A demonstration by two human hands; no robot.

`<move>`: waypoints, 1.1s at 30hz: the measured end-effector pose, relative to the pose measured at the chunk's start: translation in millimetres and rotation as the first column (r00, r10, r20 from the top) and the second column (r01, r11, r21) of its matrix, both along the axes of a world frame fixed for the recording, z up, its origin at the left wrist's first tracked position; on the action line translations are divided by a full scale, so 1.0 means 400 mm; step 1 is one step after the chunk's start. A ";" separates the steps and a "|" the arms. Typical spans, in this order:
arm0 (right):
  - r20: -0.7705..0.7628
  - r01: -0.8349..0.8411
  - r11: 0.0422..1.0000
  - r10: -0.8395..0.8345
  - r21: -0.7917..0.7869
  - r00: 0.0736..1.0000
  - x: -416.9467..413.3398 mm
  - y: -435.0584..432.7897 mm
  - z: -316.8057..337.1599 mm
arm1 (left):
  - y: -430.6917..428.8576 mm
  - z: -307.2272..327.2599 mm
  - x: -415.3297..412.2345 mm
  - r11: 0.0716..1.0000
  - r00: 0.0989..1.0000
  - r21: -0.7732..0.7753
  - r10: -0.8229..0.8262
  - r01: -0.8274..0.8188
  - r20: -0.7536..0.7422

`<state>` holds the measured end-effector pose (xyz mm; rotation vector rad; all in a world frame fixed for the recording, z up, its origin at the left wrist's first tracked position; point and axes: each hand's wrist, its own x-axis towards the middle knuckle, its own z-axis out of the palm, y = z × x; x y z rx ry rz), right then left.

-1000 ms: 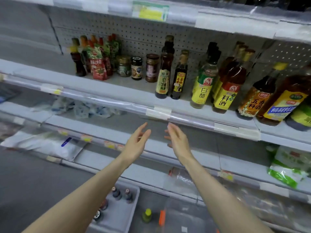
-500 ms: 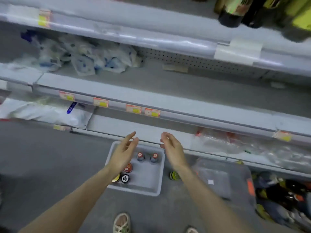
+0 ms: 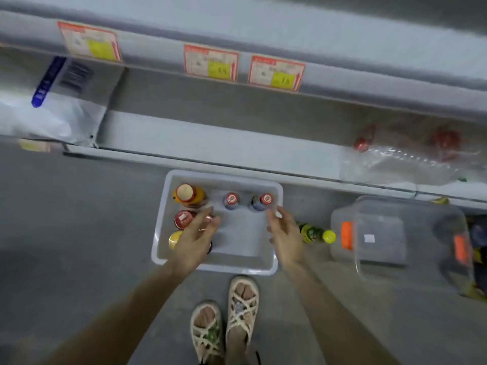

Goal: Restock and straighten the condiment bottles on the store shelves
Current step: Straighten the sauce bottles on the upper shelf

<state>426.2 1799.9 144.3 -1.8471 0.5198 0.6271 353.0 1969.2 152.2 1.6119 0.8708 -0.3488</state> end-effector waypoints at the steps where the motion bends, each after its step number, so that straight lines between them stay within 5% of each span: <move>1: -0.009 0.016 1.000 -0.016 0.001 1.000 0.001 -0.002 -0.049 | -0.002 -0.043 0.003 1.000 1.000 -0.002 -0.010 0.010 0.002; 9: -0.016 0.008 0.997 -0.007 0.081 1.000 0.029 -0.005 -0.355 | -0.007 -0.353 0.059 0.996 0.999 -0.077 -0.044 0.046 0.028; 18: 0.237 -0.098 0.995 0.097 -0.004 0.967 0.068 -0.007 -0.557 | -0.030 -0.569 0.128 0.995 0.976 -0.015 -0.092 0.097 0.198; 33: 0.270 -0.101 0.995 0.101 -0.013 0.958 0.086 -0.009 -0.533 | -0.021 -0.518 0.143 0.990 0.950 0.095 -0.126 0.102 0.285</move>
